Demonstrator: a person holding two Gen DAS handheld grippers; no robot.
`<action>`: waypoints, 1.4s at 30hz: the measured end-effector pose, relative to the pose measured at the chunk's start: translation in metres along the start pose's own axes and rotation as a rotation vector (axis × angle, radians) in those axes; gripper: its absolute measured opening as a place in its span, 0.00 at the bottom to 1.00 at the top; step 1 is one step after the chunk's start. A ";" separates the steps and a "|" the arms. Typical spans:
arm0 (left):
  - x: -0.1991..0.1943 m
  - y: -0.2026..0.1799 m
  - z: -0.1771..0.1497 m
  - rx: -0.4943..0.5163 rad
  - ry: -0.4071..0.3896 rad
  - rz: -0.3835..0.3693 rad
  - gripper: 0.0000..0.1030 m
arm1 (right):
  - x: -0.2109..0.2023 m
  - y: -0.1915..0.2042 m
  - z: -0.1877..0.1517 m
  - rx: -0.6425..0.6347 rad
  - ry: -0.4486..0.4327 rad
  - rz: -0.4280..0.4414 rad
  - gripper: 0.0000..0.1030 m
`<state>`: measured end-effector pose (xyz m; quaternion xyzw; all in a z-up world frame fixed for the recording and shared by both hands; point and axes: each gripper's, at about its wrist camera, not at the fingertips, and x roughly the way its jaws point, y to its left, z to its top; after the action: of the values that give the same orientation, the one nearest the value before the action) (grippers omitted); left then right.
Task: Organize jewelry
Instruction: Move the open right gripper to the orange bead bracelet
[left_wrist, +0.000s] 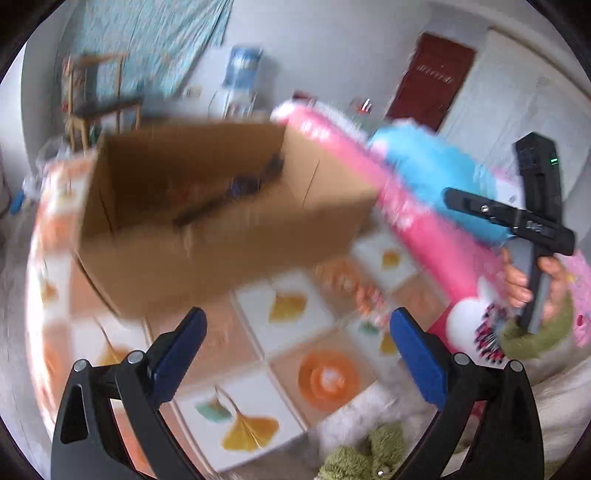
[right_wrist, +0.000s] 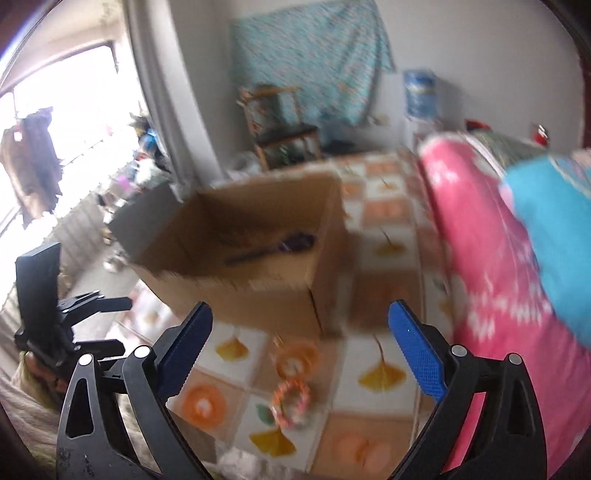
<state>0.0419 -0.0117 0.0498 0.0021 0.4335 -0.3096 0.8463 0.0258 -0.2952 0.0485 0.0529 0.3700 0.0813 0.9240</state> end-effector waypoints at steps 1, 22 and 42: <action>0.011 -0.001 -0.007 0.001 0.019 0.035 0.95 | 0.009 -0.002 -0.008 0.009 0.029 -0.050 0.90; 0.078 0.011 -0.035 0.109 0.125 0.260 0.95 | 0.086 -0.024 -0.059 0.049 0.245 -0.409 0.92; 0.077 0.012 -0.039 0.141 0.115 0.244 0.95 | 0.075 -0.035 -0.064 0.109 0.168 -0.302 0.92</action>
<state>0.0528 -0.0313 -0.0341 0.1320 0.4548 -0.2333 0.8493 0.0387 -0.3133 -0.0538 0.0395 0.4533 -0.0744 0.8874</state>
